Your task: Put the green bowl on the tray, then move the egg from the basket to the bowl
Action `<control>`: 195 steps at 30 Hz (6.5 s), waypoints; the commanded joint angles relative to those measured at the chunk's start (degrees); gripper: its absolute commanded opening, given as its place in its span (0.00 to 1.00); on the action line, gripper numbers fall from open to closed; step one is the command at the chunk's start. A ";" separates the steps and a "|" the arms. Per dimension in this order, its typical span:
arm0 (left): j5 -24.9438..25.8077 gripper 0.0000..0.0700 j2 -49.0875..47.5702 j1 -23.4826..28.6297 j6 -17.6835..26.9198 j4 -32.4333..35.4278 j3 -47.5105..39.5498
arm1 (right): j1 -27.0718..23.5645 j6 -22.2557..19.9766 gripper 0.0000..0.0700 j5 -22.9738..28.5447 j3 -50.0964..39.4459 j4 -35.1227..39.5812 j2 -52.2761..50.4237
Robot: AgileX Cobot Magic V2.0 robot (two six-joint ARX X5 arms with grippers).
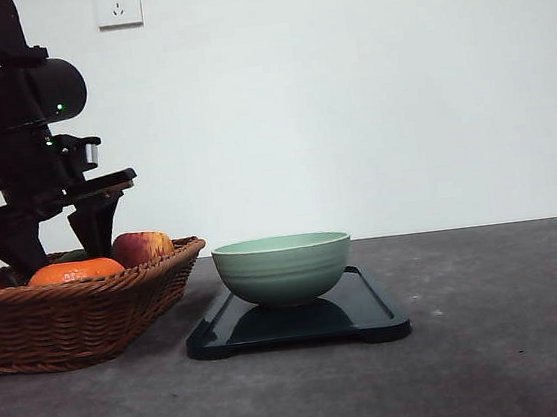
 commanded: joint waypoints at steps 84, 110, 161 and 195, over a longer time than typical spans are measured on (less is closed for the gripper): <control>0.85 0.31 -1.50 -22.45 -3.56 26.02 2.73 | 0.31 -1.76 0.32 1.29 0.13 2.21 0.22; -0.85 0.32 9.38 -22.60 -3.56 26.64 2.73 | 0.31 -1.75 0.32 1.29 0.13 2.08 0.22; -3.33 0.73 -38.50 -21.41 -7.94 15.76 -31.26 | 0.44 -2.72 0.32 -4.58 0.13 3.59 7.44; -6.78 0.00 -77.92 -14.45 -12.92 7.81 -49.00 | 8.33 -3.26 0.02 -9.74 0.15 13.19 19.61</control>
